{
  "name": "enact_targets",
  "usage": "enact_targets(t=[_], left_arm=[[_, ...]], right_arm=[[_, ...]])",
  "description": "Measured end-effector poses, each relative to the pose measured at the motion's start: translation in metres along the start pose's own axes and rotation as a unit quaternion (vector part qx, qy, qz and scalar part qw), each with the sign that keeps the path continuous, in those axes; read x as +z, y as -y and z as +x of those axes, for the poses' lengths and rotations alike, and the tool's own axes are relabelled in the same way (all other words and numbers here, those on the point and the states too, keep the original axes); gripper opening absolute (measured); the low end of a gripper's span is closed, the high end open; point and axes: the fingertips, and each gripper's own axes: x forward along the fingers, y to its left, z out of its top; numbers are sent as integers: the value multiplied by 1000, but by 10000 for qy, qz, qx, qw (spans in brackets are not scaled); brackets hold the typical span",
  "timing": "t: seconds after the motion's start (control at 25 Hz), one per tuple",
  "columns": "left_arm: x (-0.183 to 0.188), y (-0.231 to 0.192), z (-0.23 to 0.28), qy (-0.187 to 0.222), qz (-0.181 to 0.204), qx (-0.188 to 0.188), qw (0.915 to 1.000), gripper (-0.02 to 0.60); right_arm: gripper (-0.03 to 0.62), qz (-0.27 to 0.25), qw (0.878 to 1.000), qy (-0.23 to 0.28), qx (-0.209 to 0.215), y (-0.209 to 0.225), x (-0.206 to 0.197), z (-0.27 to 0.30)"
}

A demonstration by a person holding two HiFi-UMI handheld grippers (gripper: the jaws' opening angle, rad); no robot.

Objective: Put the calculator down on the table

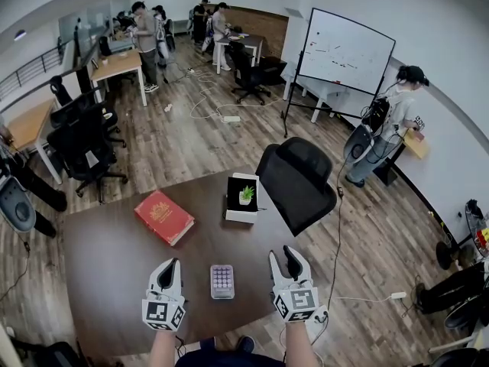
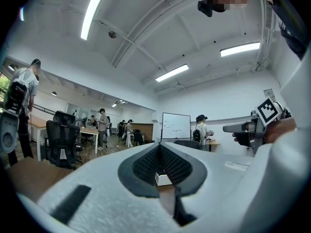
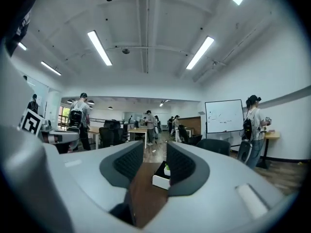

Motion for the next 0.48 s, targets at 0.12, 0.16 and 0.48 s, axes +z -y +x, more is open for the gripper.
enact_targets(t=[0.12,0.16,0.48], left_arm=[[1,2,0,5,33,-3,10000,-5],[1,2,0,-1,68,-7,10000,-5],[-1,3,1,17,-42,-43,10000,-5]], right_arm=[[97,7,9999,76,-142,6,4,-3],[74,35,9998,96,-175,8,4,-4],[8,298,9994,31,-145,14,-2,-7]])
